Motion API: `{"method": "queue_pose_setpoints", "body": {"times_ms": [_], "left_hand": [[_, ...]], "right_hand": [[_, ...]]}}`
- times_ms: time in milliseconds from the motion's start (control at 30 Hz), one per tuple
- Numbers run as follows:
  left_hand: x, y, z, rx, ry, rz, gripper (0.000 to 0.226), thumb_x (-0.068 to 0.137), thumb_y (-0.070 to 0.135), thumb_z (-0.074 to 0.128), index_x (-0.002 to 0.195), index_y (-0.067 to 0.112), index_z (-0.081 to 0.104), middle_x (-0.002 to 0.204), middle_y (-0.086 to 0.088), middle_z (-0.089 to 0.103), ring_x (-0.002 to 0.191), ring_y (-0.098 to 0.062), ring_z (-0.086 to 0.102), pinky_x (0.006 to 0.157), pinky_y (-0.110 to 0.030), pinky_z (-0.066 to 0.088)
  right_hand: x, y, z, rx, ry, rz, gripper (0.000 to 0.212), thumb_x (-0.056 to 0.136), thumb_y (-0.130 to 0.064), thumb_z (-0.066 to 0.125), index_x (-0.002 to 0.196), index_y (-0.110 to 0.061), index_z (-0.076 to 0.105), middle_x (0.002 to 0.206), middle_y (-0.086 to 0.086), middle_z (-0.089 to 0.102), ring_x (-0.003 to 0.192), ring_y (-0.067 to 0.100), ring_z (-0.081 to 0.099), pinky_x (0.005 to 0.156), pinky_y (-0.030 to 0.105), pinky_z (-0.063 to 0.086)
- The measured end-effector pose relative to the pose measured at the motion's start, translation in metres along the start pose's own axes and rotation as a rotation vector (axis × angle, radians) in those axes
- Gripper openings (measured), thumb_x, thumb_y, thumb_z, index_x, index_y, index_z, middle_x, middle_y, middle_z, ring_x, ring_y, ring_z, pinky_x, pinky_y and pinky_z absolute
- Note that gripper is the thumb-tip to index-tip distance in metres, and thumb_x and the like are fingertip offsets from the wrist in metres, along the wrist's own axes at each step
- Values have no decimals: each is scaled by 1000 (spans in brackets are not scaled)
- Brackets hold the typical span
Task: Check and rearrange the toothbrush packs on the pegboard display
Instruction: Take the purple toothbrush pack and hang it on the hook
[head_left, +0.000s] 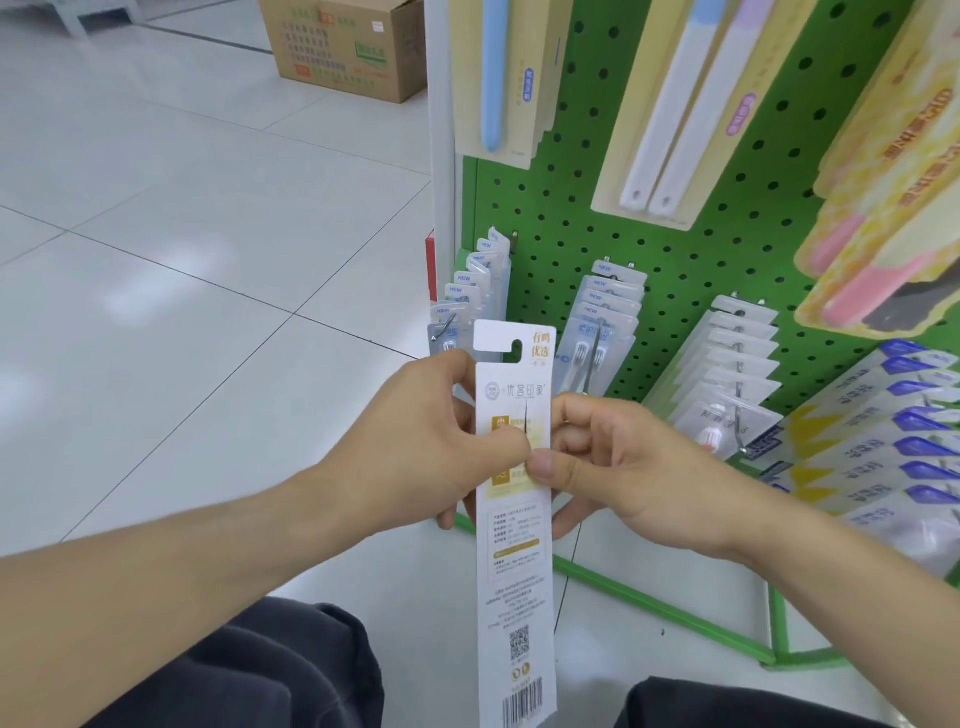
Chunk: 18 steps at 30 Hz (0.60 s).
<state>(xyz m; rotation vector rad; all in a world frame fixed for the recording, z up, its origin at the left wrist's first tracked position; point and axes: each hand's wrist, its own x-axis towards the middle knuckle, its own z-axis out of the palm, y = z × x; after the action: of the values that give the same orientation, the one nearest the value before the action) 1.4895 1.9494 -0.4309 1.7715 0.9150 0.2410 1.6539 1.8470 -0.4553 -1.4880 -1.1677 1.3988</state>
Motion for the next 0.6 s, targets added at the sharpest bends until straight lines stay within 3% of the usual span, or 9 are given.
{"method": "queue_pose_setpoints", "body": {"times_ms": [167,300,500,600], "left_hand": [[-2,1,0,50,46,16,32,77,15,65,108,17,57,75,0,76,43,-17,64,38,-26,44],[-5,5,-4,56,40,45,42,67,26,64,107,14,58,69,0,74,35,-13,57,37,-24,43],[-6,1,-1,14,-87,89,30,84,5,63,109,21,59,74,-3,76,54,-22,69,37,-25,44],[-7,2,-2,-16,-129,131,31,88,1,63,103,27,59,75,0,76,58,-20,71,35,-24,43]], "right_hand": [[3,1,3,-6,23,10,34,87,-24,66,113,-3,63,100,10,76,90,26,74,77,46,62],[2,-2,-2,11,141,-65,39,76,-25,75,107,-4,65,99,16,73,81,26,72,71,49,62],[2,-7,1,42,366,-286,44,63,-19,85,102,-13,63,92,13,71,68,28,66,56,45,60],[1,-10,1,61,430,-338,35,65,-19,84,92,-11,64,85,20,70,61,35,65,46,37,55]]}}
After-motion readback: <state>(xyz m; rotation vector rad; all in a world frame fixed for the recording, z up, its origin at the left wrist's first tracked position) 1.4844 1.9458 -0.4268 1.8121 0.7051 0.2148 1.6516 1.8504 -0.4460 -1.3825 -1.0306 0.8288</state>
